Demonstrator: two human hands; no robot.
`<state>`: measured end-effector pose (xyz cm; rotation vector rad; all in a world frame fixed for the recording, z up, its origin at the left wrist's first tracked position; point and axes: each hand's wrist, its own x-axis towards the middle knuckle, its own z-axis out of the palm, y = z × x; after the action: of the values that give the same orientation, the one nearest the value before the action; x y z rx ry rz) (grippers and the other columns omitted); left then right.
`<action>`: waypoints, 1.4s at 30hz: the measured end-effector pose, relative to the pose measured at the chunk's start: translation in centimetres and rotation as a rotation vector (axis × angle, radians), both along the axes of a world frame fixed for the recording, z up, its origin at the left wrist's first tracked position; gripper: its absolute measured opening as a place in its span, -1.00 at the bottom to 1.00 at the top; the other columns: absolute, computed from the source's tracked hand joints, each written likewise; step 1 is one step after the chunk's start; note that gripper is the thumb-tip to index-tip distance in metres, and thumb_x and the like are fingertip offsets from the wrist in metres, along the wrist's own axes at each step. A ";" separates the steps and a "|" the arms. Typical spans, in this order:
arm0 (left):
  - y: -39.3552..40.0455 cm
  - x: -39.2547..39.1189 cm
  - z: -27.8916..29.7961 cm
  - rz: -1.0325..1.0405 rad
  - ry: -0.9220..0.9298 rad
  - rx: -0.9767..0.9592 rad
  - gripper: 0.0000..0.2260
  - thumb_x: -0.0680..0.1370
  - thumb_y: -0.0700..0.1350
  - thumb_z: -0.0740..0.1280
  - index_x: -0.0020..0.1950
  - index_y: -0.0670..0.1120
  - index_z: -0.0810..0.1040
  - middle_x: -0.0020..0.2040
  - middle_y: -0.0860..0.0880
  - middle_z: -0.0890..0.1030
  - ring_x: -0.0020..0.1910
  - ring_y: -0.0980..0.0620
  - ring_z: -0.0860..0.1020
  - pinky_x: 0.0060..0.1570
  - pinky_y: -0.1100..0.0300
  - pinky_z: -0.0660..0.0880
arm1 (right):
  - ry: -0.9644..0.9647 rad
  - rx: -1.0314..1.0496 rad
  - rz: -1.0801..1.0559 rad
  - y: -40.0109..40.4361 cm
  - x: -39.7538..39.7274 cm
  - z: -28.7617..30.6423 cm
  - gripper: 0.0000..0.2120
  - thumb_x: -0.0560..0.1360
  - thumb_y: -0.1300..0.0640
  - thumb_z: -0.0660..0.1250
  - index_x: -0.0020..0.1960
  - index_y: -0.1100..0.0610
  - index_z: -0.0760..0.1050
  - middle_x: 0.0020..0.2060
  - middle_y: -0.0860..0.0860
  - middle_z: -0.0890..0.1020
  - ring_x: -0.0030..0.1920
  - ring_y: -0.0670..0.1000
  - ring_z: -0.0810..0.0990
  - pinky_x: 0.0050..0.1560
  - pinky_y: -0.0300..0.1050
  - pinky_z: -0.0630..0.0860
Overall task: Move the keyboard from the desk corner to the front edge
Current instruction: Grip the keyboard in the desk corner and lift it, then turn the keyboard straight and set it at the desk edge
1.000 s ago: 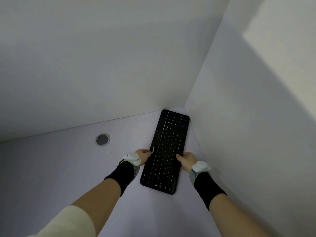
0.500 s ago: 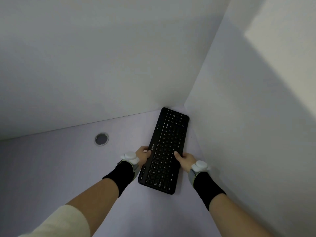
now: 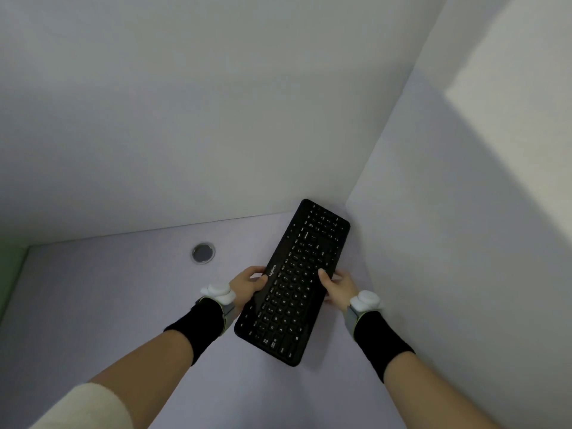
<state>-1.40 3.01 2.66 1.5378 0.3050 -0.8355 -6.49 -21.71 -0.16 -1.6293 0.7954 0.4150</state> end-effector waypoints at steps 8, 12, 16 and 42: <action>6.2 -1.4 2.4 -0.214 -0.086 0.122 -0.78 0.56 -0.06 0.30 0.20 0.01 0.54 -0.05 -0.05 0.69 -0.14 0.05 0.62 0.03 0.24 0.55 | -0.041 -0.463 0.112 2.1 0.5 5.8 0.02 0.43 -0.25 0.43 0.61 0.24 0.00 0.56 0.26 0.22 0.54 0.26 0.28 0.52 0.11 0.25; 10.1 -3.0 2.2 -0.249 -0.067 0.100 -0.76 0.52 -0.03 0.34 0.17 0.01 0.58 -0.03 -0.08 0.70 -0.08 -0.04 0.62 0.16 0.04 0.51 | -0.056 -0.626 0.256 3.1 0.0 5.8 0.03 0.44 -0.33 0.36 0.62 0.20 -0.03 0.63 0.24 0.03 0.62 0.23 0.06 0.58 0.13 0.09; 13.0 -4.9 2.4 -0.281 -0.064 0.123 -0.79 0.54 -0.05 0.32 0.16 0.02 0.58 -0.06 -0.06 0.70 -0.12 -0.01 0.62 0.05 0.10 0.54 | -0.038 -0.673 0.402 4.4 -0.5 5.8 -0.12 0.41 -0.44 0.26 0.51 0.12 0.29 0.46 0.17 0.43 0.43 0.22 0.45 0.43 0.18 0.38; 27.8 -13.0 5.2 -0.565 -0.199 0.432 -0.67 0.57 0.09 0.22 0.34 0.16 0.46 0.32 0.04 0.55 0.29 0.11 0.49 0.35 0.23 0.28 | -0.029 -0.081 0.165 17.0 -8.4 5.5 -0.55 0.66 -0.17 0.05 0.13 0.10 0.57 0.03 0.09 0.69 0.02 0.10 0.65 0.17 0.00 0.53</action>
<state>-14.40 30.84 7.86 2.1465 -0.1178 -1.0862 -14.85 -4.76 5.32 -1.7802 0.6660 0.4797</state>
